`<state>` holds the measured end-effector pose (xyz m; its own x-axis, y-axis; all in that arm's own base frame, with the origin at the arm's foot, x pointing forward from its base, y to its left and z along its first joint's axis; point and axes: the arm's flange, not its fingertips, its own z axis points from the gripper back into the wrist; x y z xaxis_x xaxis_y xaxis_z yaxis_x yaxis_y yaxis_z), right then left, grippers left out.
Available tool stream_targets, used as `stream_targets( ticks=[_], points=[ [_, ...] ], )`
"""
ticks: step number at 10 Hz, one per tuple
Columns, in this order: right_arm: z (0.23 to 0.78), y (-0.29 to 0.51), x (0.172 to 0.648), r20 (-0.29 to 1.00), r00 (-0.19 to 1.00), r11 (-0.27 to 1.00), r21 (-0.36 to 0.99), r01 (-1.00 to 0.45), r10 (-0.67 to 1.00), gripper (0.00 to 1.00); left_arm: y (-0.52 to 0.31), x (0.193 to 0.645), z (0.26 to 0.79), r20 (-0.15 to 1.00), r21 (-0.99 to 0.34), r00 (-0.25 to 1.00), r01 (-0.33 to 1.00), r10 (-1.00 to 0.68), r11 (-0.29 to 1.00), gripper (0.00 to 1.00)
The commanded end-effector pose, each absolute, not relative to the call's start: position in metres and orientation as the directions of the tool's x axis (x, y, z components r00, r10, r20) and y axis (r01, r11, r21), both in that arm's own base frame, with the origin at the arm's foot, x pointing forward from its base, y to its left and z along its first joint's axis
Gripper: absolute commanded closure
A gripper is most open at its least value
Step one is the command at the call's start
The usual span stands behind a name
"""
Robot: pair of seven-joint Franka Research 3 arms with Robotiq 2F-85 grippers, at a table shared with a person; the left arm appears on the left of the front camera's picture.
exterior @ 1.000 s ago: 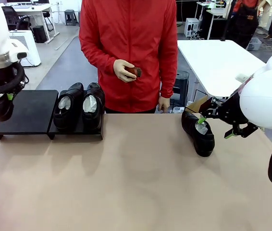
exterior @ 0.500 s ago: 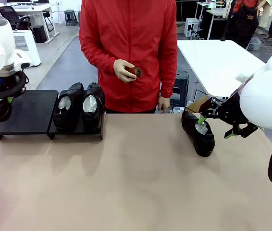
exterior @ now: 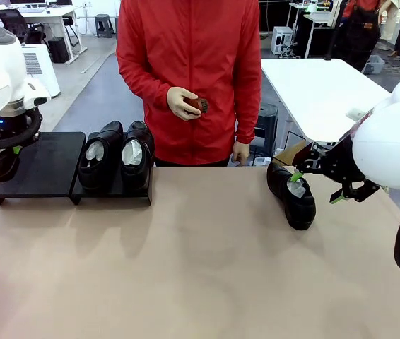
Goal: Organize the shoes by placing them on the stand.
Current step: Place the Shoe from the middle of the table onto the Shoes Stand.
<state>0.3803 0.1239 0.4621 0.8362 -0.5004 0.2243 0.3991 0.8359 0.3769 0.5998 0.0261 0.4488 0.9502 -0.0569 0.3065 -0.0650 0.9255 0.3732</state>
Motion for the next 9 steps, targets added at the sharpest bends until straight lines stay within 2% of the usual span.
stream_targets(
  ticks=[1,9],
  points=[
    [0.462,0.123,0.382,0.229,0.842,0.838,0.39,0.381,-0.489,0.0,0.031,0.597,0.444,0.34,0.367,0.938,-0.07,-0.063,0.927,1.0],
    [0.462,0.123,0.382,0.229,0.842,0.838,0.39,0.381,-0.489,0.0,0.032,0.595,0.43,0.336,0.364,0.937,-0.039,-0.092,0.931,1.0]
  ],
)
